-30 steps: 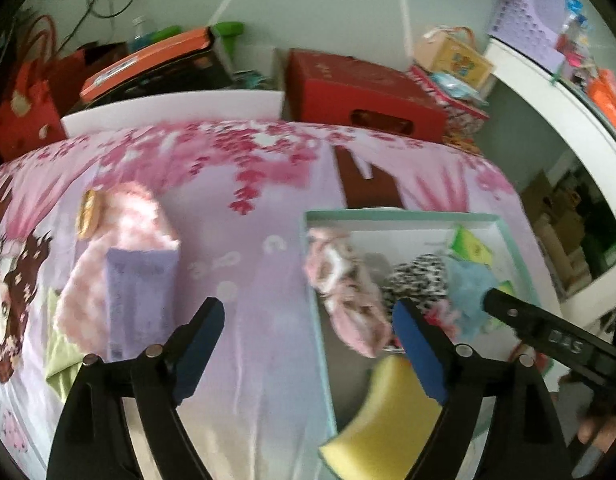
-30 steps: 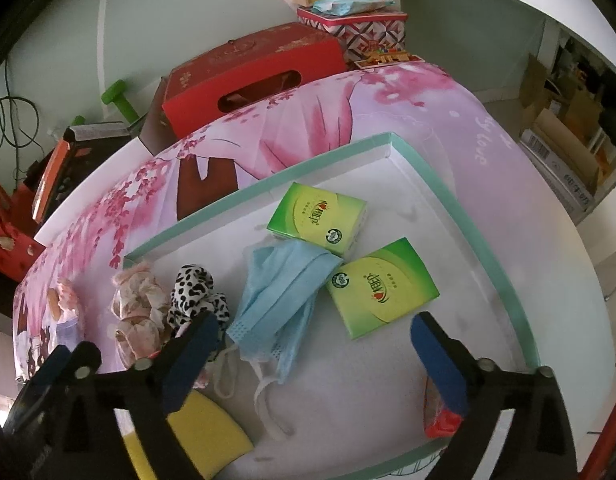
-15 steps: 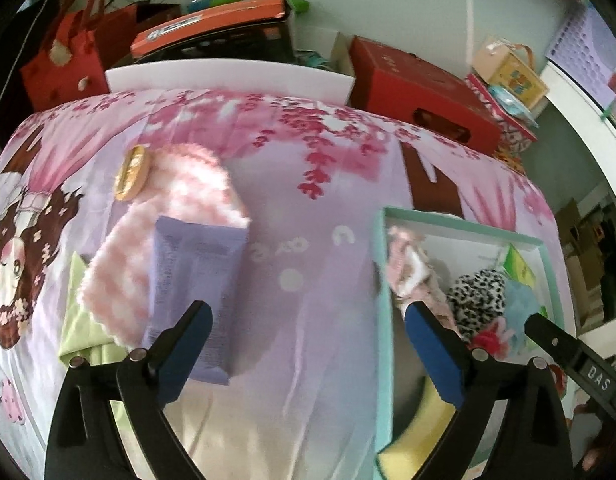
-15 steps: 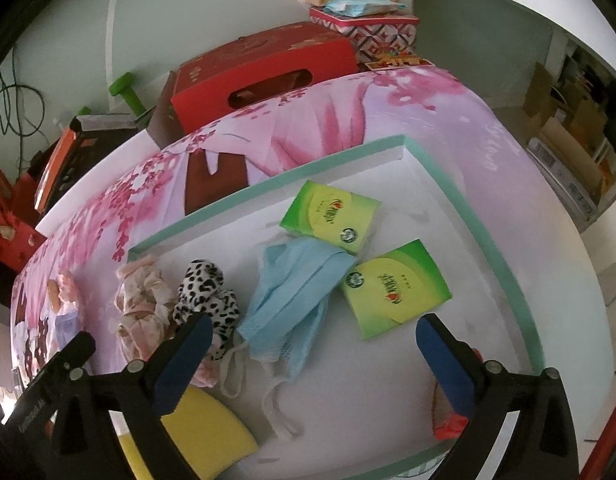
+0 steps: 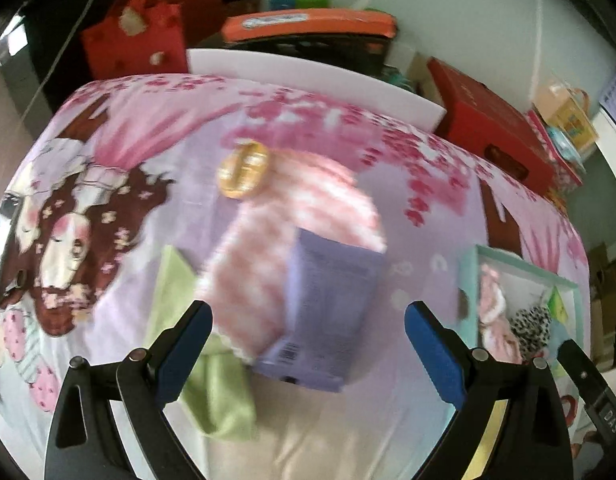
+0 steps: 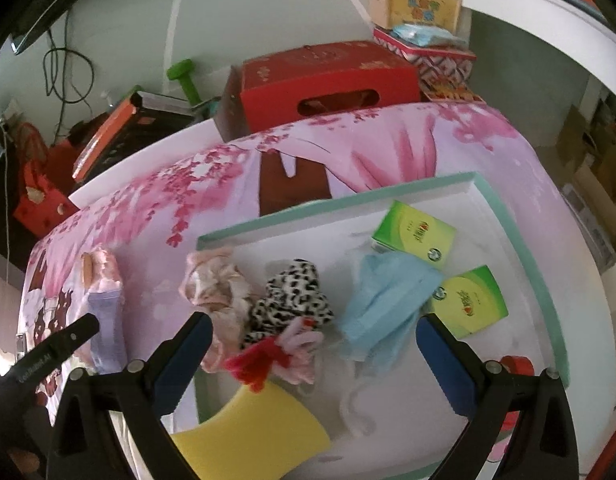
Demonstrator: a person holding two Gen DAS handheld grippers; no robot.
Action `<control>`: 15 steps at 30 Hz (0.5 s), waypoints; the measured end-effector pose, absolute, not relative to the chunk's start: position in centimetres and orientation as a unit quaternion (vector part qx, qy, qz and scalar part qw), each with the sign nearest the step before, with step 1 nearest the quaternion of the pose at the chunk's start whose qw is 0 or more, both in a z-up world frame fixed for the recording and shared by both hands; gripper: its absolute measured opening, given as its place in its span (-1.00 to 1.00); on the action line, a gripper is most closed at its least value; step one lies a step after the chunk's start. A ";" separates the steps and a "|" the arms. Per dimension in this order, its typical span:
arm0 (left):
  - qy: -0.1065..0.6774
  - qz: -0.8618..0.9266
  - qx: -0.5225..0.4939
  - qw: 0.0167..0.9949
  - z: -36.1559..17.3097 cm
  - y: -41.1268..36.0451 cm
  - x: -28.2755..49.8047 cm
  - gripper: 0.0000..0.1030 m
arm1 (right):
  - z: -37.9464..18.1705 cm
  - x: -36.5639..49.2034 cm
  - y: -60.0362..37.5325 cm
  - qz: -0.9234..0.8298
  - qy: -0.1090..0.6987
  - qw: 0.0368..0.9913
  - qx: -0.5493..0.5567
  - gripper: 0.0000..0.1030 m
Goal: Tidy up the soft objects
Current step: 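Move both tools back over the remaining soft items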
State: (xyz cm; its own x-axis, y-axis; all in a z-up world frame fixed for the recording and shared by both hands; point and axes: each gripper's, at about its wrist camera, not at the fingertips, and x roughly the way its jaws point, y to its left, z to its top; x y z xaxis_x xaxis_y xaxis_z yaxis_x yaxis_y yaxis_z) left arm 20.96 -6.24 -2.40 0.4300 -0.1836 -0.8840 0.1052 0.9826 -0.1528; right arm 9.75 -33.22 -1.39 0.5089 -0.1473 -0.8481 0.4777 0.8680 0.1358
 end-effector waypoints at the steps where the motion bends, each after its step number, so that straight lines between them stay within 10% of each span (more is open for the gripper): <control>1: 0.526 -0.080 -0.039 0.846 -2.3 -5.7 21.1 0.89 | -1.2 9.8 -32.9 -0.181 0.457 0.853 0.177 1.00; 15: 0.523 0.011 -0.118 0.844 -2.0 3.1 21.7 0.88 | 1.2 12.6 -23.8 -0.067 0.414 0.900 0.119 1.00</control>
State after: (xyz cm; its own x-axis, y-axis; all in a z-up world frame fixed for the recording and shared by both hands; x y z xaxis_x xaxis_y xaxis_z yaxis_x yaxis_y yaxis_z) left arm 21.71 3.09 -2.03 0.4524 -0.1048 -0.8856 -0.1414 0.9721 -0.1873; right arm 12.56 -23.84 1.16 0.6490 -0.0220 -0.7604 0.2181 0.9630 0.1583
